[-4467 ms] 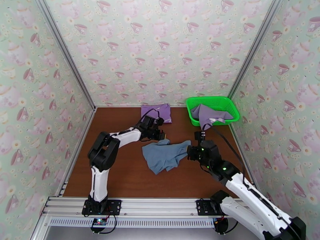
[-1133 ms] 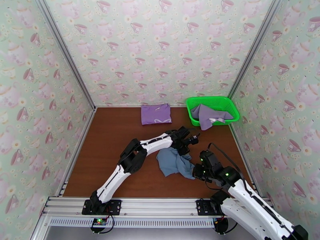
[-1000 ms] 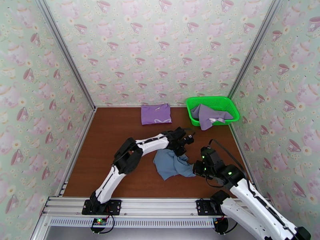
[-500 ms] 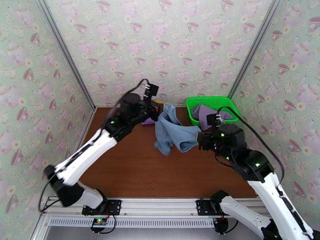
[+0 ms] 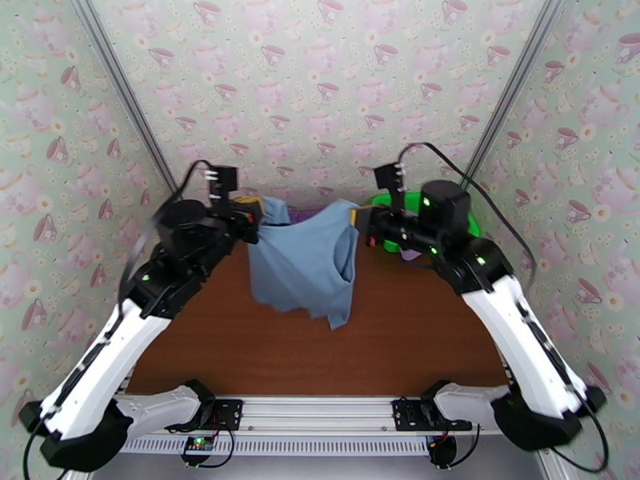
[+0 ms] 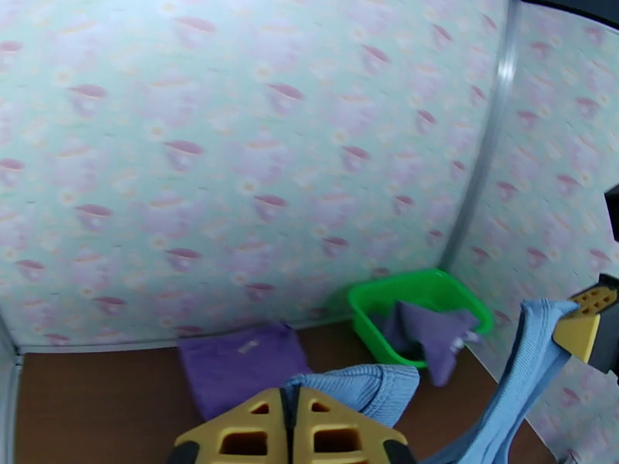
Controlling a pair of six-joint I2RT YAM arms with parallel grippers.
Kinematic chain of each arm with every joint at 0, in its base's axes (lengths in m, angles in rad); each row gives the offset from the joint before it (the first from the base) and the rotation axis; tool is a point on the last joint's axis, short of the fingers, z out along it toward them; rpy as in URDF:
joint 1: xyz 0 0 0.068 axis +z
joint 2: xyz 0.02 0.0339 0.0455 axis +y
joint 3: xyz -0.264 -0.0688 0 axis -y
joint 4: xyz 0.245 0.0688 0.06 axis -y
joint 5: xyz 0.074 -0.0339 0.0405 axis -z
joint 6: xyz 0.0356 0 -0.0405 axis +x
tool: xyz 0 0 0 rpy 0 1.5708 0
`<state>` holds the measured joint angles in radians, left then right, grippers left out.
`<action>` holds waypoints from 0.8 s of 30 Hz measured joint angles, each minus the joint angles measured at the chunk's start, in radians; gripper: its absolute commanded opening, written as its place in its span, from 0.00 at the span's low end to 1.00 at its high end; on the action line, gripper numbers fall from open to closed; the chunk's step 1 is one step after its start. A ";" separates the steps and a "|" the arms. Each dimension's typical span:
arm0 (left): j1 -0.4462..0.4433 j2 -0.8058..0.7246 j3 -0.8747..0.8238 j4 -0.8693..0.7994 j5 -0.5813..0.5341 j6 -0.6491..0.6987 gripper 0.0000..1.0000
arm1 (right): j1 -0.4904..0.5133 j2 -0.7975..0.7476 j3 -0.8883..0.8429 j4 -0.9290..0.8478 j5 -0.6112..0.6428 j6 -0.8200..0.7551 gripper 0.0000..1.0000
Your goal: Fold and stack the mixed laundry pile
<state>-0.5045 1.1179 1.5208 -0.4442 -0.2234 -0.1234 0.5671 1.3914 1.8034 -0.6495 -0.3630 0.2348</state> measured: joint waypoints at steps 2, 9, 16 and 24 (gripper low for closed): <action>0.045 -0.012 0.000 -0.005 -0.020 -0.001 0.00 | 0.020 0.068 0.064 0.008 -0.037 -0.001 0.00; 0.078 -0.101 -0.151 0.011 -0.016 -0.057 0.00 | 0.042 0.114 0.079 0.037 -0.113 -0.017 0.00; 0.041 -0.284 -0.622 0.087 0.083 -0.237 0.01 | 0.042 -0.127 -0.410 0.097 -0.084 -0.041 0.00; -0.150 -0.332 -1.106 0.192 0.169 -0.458 0.63 | 0.042 -0.282 -1.057 0.139 0.034 0.027 0.00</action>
<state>-0.6540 0.7856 0.4152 -0.2527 -0.0540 -0.5812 0.6086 1.1099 0.7460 -0.5102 -0.3290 0.2619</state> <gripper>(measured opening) 0.580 0.056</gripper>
